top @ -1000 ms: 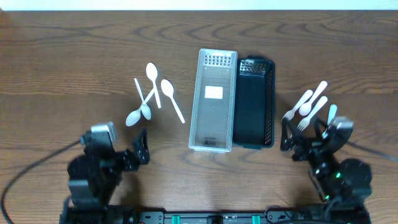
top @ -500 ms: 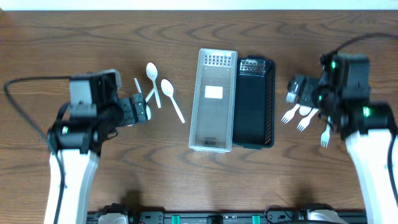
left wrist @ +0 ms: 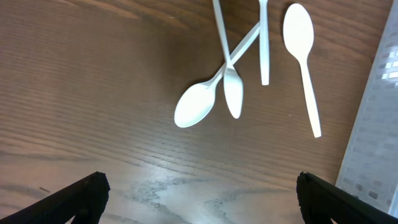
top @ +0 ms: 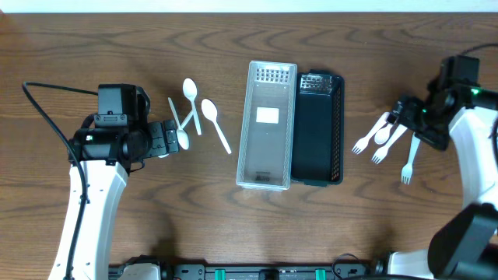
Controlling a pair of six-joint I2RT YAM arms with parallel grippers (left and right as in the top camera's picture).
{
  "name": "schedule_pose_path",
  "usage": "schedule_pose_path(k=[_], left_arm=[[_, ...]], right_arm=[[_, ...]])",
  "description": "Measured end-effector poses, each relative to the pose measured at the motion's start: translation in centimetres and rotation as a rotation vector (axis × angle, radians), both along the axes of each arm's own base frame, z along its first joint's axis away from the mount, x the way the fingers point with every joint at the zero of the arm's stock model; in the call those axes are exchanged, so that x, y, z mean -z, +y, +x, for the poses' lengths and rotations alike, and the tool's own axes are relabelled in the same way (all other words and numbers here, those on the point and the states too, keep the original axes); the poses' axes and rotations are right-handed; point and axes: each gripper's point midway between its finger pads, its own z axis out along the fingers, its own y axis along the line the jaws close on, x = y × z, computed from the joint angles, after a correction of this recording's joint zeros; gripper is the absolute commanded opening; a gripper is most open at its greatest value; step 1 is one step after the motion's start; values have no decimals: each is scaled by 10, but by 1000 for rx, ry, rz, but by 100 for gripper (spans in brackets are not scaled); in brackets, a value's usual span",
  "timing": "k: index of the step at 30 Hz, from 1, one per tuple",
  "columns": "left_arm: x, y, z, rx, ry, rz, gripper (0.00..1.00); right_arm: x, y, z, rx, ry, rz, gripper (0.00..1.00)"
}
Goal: Pack container
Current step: 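Reach the right gripper to the mint-green fork and grasp it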
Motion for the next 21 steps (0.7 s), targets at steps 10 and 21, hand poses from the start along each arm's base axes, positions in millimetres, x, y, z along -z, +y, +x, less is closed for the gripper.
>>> schedule_pose_path(k=[10, 21], left_arm=[[0, 2, 0, -5, 1, 13, 98], [0, 2, 0, -5, 1, 13, 98]], right_arm=[[37, -46, -20, 96, 175, -126, 92], [88, -53, -25, 90, 320, -131, 64]])
